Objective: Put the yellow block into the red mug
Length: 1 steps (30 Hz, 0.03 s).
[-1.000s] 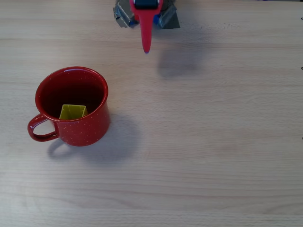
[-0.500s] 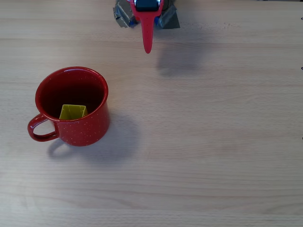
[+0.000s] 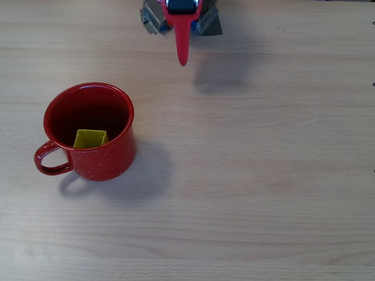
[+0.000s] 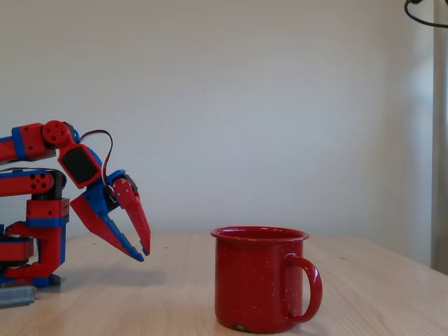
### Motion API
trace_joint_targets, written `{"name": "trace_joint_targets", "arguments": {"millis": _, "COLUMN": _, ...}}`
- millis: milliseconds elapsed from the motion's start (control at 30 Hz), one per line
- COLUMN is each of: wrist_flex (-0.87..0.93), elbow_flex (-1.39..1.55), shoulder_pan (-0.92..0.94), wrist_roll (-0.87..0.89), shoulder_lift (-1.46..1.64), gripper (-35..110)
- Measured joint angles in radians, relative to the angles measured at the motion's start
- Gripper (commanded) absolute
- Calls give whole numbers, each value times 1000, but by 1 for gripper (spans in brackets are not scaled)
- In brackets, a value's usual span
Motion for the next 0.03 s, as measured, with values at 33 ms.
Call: {"name": "trace_joint_targets", "arguments": {"millis": 33, "wrist_flex": 0, "elbow_flex": 0, "shoulder_pan": 0, "wrist_roll": 0, "shoulder_lift": 0, "gripper": 0}}
